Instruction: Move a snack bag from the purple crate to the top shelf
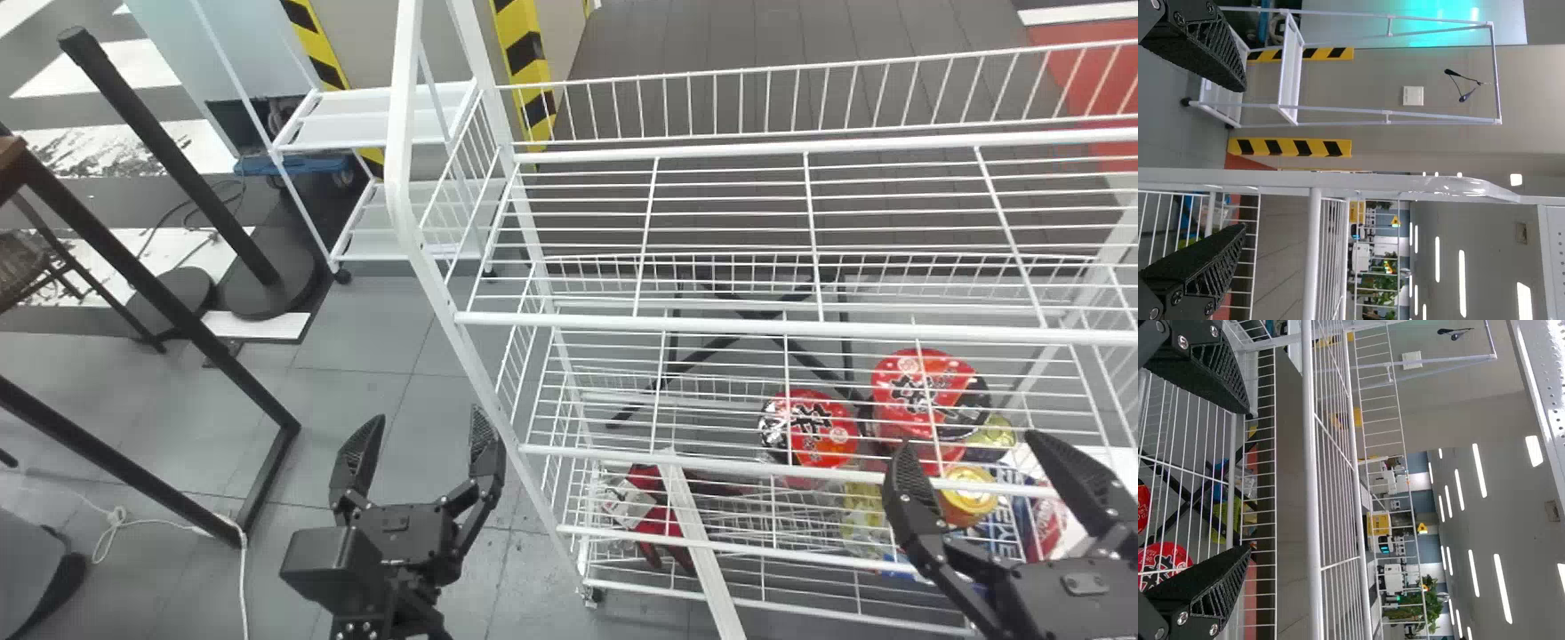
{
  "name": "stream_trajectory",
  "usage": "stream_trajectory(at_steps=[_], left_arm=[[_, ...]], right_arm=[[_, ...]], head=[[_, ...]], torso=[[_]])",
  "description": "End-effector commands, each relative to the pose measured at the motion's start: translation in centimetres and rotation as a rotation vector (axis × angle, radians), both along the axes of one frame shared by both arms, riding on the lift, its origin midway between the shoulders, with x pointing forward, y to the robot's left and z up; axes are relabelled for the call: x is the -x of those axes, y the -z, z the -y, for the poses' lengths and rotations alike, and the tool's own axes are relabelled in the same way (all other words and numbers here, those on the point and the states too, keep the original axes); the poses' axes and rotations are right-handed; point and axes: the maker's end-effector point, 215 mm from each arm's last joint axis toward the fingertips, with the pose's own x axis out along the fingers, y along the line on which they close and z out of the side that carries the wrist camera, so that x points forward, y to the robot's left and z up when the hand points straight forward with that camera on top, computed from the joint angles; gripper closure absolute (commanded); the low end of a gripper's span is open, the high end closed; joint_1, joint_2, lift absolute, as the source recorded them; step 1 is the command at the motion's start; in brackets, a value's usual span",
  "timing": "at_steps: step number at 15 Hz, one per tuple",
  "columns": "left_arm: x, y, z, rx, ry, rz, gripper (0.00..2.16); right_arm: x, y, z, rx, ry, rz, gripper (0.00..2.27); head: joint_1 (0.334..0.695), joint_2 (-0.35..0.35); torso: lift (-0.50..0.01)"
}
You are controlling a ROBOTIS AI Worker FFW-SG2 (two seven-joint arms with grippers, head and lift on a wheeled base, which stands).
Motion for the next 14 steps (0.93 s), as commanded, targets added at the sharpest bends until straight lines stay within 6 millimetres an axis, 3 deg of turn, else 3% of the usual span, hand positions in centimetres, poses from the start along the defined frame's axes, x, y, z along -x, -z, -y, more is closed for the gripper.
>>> stream_trajectory(at_steps=[1,14], left_arm=[[0.05,-0.01,0.00,-0.001,0.001,0.000,0.07],[0.71,-0.26,0.06,0.001,0.000,0.013,0.08]], right_arm=[[0.02,0.06,-0.05,0.000,0.000,-0.001,0.08],[0.29,-0.10,-0.25,-0.004,-0.002,0.006,0.08]], head=[[0.695,0.235],[0.695,0.239]], torso=[[-0.128],[-0.180]])
